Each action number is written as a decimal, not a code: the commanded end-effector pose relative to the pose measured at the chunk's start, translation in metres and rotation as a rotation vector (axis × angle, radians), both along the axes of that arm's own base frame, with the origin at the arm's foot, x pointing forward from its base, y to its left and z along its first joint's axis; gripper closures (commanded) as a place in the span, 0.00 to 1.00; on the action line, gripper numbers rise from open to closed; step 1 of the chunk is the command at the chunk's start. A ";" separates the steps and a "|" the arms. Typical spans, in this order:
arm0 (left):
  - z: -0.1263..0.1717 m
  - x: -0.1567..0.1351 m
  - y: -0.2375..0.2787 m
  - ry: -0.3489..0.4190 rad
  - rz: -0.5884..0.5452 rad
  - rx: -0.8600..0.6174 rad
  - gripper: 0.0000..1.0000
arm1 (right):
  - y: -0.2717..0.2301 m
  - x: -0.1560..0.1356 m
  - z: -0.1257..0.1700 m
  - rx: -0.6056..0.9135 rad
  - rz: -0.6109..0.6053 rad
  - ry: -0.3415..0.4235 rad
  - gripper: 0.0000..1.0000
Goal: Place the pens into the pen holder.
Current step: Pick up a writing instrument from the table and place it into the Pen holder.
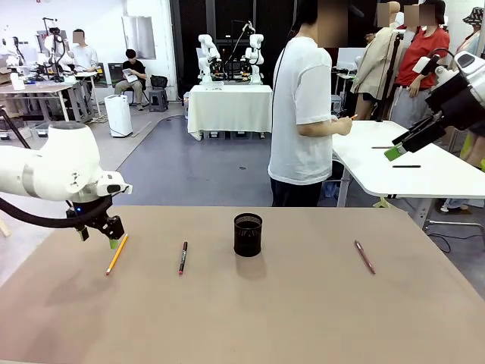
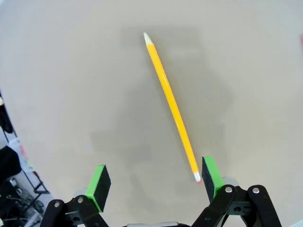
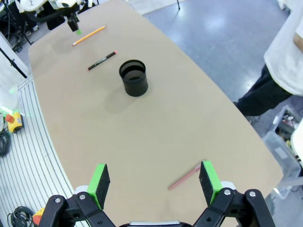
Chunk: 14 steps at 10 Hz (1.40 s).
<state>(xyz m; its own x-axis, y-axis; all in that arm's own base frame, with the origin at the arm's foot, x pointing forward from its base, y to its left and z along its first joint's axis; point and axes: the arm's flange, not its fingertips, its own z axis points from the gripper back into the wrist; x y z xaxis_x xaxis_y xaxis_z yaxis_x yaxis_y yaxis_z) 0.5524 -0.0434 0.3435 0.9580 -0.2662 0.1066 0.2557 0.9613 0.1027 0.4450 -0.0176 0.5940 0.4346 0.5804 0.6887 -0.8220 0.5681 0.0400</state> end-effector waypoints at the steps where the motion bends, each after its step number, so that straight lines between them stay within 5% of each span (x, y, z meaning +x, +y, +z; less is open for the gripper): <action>1: -0.015 0.019 -0.007 0.000 0.051 0.010 0.00 | 0.000 0.002 0.001 0.030 0.010 -0.013 0.00; 9: -0.034 0.053 -0.027 0.011 0.349 0.005 0.00 | 0.000 0.002 0.001 0.030 0.010 -0.013 0.00; 12: -0.038 0.061 -0.027 0.001 0.346 -0.015 0.00 | 0.000 0.002 0.001 0.030 0.010 -0.013 0.00; 13: -0.039 0.061 -0.025 -0.001 0.312 -0.033 0.05 | 0.000 0.002 0.001 0.030 0.010 -0.013 0.00; 14: -0.040 0.062 -0.023 0.005 0.308 -0.046 0.25 | 0.000 0.002 0.001 0.030 0.010 -0.013 0.00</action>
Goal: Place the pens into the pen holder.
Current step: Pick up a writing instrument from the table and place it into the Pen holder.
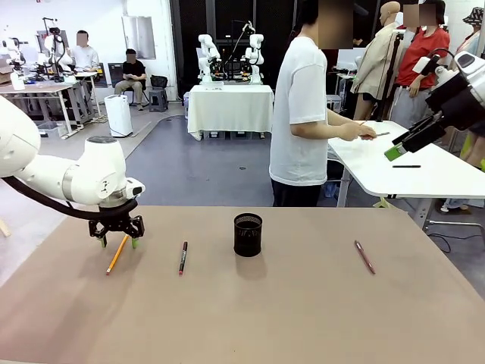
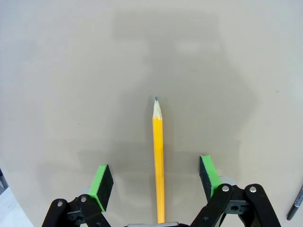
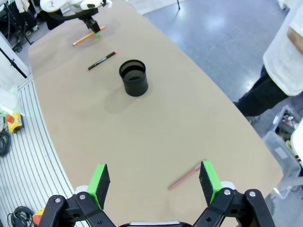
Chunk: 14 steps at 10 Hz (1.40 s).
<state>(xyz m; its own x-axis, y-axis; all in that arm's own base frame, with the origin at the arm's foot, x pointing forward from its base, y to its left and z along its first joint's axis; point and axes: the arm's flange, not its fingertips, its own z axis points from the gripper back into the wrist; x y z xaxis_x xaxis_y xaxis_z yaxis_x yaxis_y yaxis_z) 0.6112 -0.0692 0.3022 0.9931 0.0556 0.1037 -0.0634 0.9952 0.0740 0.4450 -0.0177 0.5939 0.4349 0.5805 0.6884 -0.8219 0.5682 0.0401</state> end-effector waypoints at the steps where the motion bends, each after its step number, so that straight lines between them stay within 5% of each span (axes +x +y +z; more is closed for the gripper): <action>1: 0.002 0.004 0.003 -0.003 -0.019 -0.026 0.44 | 0.000 0.002 0.001 0.031 0.010 -0.013 0.00; 4: 0.006 0.003 0.006 0.002 -0.018 -0.043 1.00 | 0.000 0.002 0.001 0.031 0.010 -0.013 0.00; 10: 0.010 -0.002 0.012 0.034 -0.081 -0.130 1.00 | 0.000 0.002 0.001 0.031 0.010 -0.013 0.00; 14: 0.068 -0.018 0.014 -0.015 -0.223 -0.371 1.00 | 0.000 0.002 0.001 0.031 0.010 -0.013 0.00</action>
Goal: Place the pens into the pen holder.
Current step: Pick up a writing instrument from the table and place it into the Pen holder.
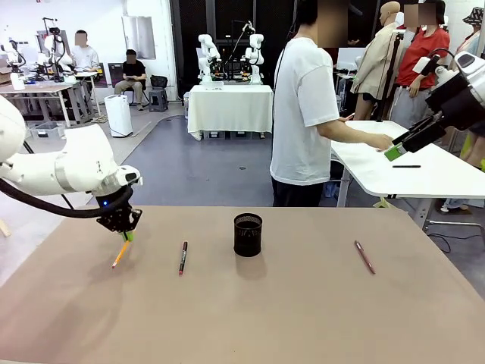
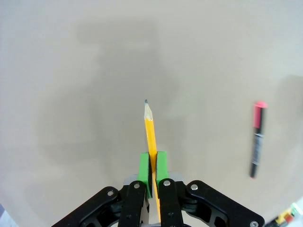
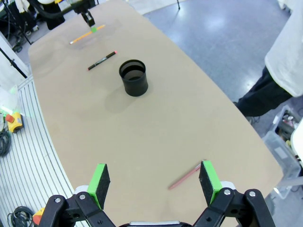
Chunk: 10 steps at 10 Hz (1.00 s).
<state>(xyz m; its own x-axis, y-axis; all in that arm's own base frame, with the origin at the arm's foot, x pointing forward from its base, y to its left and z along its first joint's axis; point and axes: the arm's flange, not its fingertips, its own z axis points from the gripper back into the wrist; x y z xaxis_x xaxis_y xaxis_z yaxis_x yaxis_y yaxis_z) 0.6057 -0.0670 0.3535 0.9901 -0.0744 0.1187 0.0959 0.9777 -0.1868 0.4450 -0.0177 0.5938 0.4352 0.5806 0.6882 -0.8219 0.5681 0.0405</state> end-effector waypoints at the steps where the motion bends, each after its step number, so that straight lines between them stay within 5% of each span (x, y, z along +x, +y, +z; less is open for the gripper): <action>1: 0.042 -0.019 0.012 -0.081 -0.171 -0.265 1.00 | 0.000 0.002 0.002 0.031 0.010 -0.014 0.00; 3: 0.076 -0.025 0.017 -0.190 -0.265 -0.546 1.00 | 0.000 0.002 0.002 0.031 0.010 -0.014 0.00; 6: 0.105 -0.044 0.024 -0.455 -0.559 -0.931 1.00 | 0.000 0.002 0.002 0.031 0.010 -0.014 0.00; 9: 0.111 -0.067 0.024 -0.867 -0.784 -0.988 1.00 | 0.000 0.002 0.002 0.031 0.010 -0.014 0.00; 10: 0.110 -0.073 0.025 -0.891 -0.817 -1.009 1.00 | 0.000 0.002 0.002 0.031 0.010 -0.014 0.00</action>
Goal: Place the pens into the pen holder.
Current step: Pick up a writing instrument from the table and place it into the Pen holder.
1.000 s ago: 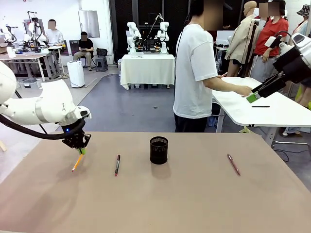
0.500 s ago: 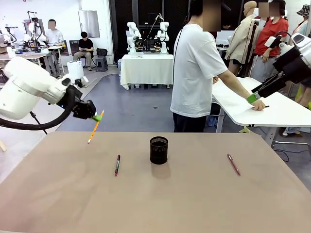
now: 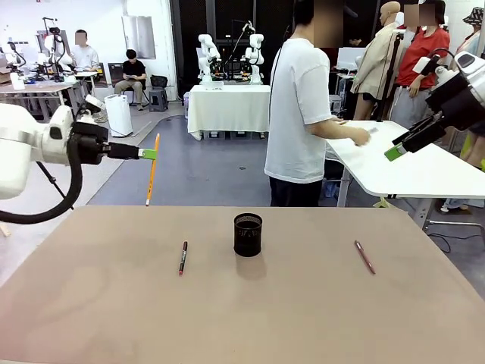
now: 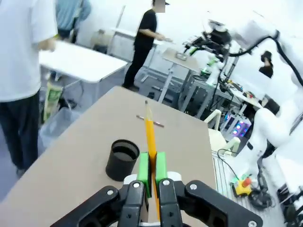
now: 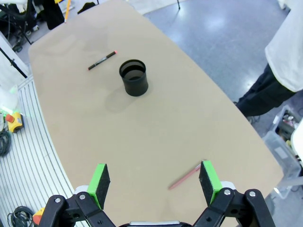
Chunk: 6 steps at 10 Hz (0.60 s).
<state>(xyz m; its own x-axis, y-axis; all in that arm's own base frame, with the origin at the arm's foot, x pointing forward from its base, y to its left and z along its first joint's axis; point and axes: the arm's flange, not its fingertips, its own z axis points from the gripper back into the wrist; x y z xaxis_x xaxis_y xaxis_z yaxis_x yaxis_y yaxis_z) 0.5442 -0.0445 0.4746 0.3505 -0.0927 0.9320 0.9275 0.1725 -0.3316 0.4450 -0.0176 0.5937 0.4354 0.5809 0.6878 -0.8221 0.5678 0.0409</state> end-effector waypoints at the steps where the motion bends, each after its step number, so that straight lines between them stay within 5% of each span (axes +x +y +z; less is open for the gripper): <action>1: 0.007 0.008 -0.002 0.089 0.042 0.029 1.00 | 0.000 0.002 0.002 0.031 0.010 -0.014 0.00; 4: 0.007 0.008 -0.002 0.089 0.042 0.029 1.00 | 0.000 0.002 0.002 0.031 0.010 -0.014 0.00; 6: -0.005 0.005 -0.004 -0.007 0.027 -0.062 1.00 | 0.000 0.000 0.000 0.000 0.000 0.000 0.00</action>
<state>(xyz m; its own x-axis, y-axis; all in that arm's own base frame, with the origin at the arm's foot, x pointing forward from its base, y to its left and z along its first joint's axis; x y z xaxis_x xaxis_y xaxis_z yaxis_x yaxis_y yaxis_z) 0.5510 -0.0470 0.4747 0.4022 -0.0783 0.9122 0.9015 0.2076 -0.3797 0.4449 -0.0176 0.5938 0.4359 0.5816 0.6868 -0.8216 0.5686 0.0400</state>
